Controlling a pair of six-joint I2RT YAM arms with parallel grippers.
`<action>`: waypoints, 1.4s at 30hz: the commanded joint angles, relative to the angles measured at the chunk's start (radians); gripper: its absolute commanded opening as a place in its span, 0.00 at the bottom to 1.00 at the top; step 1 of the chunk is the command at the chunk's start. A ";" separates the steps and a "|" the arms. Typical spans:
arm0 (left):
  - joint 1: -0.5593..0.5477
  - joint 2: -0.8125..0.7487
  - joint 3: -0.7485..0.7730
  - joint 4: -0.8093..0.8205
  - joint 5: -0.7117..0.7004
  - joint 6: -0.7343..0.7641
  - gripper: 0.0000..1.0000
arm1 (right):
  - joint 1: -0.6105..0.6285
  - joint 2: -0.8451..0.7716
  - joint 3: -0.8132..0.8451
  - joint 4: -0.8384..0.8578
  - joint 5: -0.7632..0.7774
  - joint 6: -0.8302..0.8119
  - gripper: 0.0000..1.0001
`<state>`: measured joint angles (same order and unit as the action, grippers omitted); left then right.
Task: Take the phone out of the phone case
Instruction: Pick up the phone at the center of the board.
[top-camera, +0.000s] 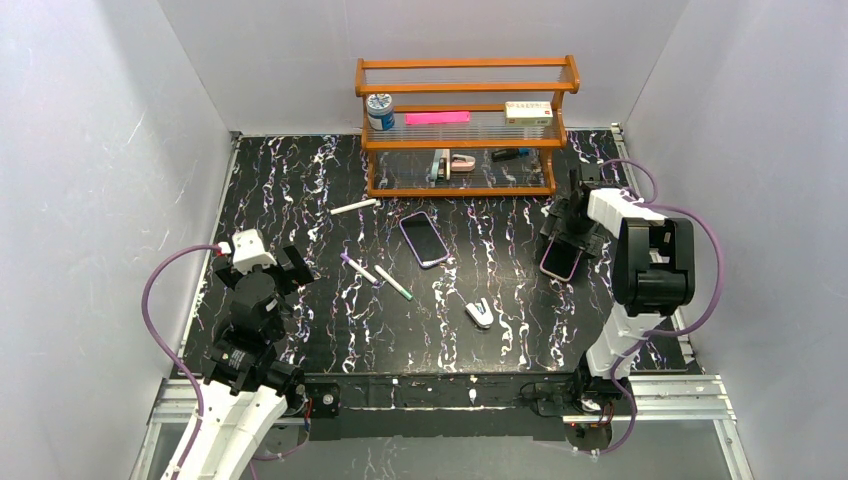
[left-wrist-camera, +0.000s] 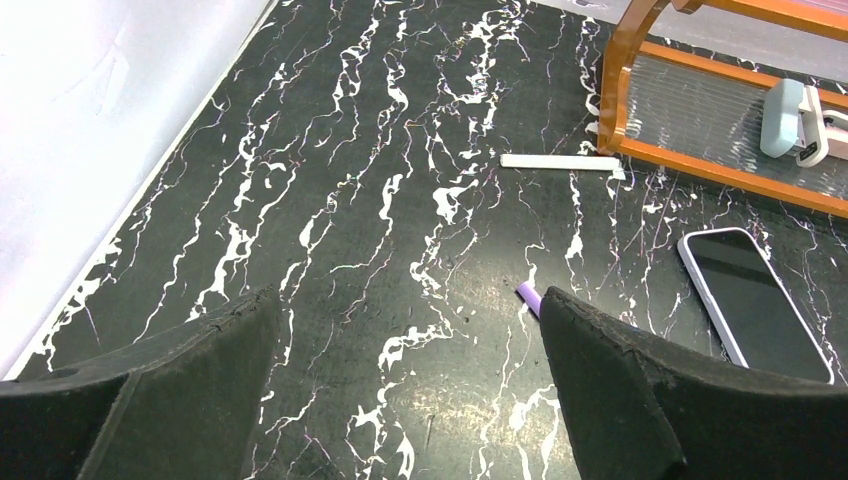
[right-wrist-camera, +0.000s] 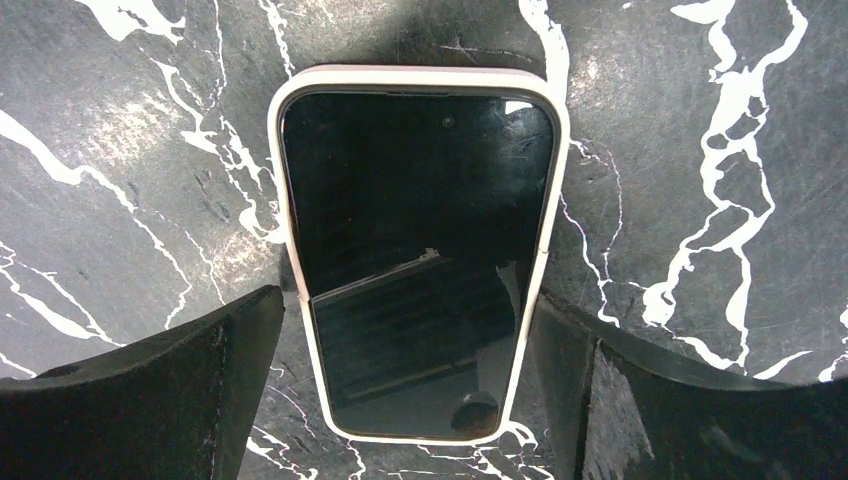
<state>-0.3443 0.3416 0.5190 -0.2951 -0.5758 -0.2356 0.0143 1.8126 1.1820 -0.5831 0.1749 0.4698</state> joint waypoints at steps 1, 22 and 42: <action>-0.004 -0.001 0.015 0.009 0.008 0.005 0.98 | -0.003 0.017 0.005 0.017 -0.030 -0.012 0.99; -0.004 0.205 0.134 -0.028 0.311 -0.069 0.98 | 0.014 -0.109 -0.112 0.129 -0.164 -0.074 0.35; -0.005 0.621 0.241 0.155 0.787 -0.319 0.98 | 0.283 -0.330 -0.078 0.279 -0.380 -0.183 0.01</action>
<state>-0.3443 0.9184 0.7052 -0.2104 0.1066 -0.4725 0.2134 1.5463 1.0359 -0.3836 -0.1402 0.3309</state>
